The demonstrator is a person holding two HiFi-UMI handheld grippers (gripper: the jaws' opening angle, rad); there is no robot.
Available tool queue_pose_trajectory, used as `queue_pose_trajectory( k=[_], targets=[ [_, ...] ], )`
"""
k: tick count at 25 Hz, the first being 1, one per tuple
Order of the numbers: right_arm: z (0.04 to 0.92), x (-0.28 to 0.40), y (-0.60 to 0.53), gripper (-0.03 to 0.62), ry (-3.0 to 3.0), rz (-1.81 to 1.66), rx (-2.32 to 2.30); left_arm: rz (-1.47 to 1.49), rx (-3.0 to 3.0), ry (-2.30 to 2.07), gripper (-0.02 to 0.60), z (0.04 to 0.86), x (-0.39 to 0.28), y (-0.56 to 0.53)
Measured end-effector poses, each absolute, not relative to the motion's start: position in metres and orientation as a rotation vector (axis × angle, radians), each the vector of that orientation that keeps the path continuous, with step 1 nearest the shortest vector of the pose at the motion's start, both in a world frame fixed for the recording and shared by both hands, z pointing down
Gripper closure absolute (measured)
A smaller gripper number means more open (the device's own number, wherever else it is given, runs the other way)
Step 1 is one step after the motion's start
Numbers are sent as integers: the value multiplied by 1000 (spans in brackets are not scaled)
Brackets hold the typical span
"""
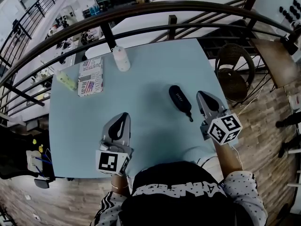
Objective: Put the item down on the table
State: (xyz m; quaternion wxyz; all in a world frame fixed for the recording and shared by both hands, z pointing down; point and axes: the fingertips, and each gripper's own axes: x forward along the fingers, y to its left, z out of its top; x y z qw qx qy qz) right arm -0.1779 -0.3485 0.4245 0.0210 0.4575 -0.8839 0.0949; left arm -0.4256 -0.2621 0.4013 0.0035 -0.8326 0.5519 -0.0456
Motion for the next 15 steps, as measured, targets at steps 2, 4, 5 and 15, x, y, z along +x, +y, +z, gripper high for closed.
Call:
queue_pose_trajectory(
  k=[2, 4, 5, 15],
  targets=[
    [425, -178, -349, 597, -2740, 295, 1419, -143, -2611, 1731, 581, 402, -426, -263],
    [426, -179, -349, 597, -2740, 293, 1417, -145, -2611, 1728, 581, 403, -426, -263],
    [425, -179, -349, 597, -2740, 292, 1417, -145, -2611, 1726, 581, 403, -426, -263],
    [421, -177, -345, 597, -2738, 286, 1419, -141, -2613, 1722, 581, 399, -424, -260]
  ],
)
